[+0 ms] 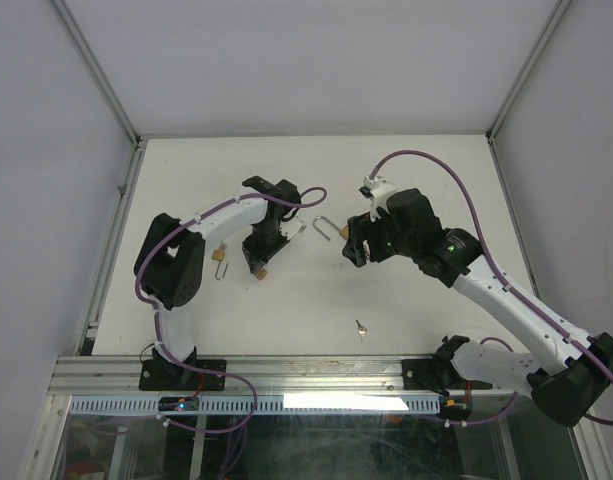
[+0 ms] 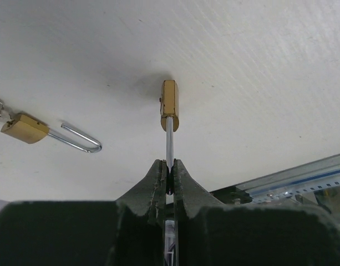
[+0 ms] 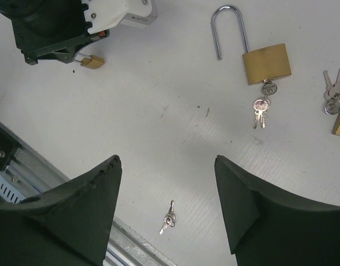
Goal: Unlock with the key
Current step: Place the lock at the center of the board, then pick up the key from the center of the board.
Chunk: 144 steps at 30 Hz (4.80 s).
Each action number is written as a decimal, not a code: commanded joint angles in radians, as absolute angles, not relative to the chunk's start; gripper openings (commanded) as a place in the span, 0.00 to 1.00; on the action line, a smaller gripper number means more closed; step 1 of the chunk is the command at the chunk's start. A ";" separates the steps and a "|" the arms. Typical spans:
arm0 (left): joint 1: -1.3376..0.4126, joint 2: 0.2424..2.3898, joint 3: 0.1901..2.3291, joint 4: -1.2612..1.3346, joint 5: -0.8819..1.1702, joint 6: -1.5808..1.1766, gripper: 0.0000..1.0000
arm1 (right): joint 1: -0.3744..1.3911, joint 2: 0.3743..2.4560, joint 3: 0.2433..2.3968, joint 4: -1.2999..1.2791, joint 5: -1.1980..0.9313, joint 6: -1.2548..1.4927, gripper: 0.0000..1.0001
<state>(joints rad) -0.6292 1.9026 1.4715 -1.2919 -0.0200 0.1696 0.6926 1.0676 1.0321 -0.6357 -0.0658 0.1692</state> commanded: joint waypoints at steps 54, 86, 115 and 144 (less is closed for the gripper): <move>-0.641 1.279 1.313 -0.621 0.462 0.272 0.95 | 0.864 1.533 0.900 -0.905 -0.079 0.670 0.48; -0.640 1.268 1.291 -0.554 0.505 0.282 0.94 | 0.861 1.484 0.860 -0.897 0.031 0.668 0.02; -0.639 1.196 1.018 -0.212 0.911 0.331 0.81 | 0.786 1.183 1.195 -0.790 -0.466 0.184 0.00; -0.641 1.061 0.827 0.281 0.884 0.080 0.55 | 0.707 1.188 1.440 -0.521 -0.620 0.381 0.00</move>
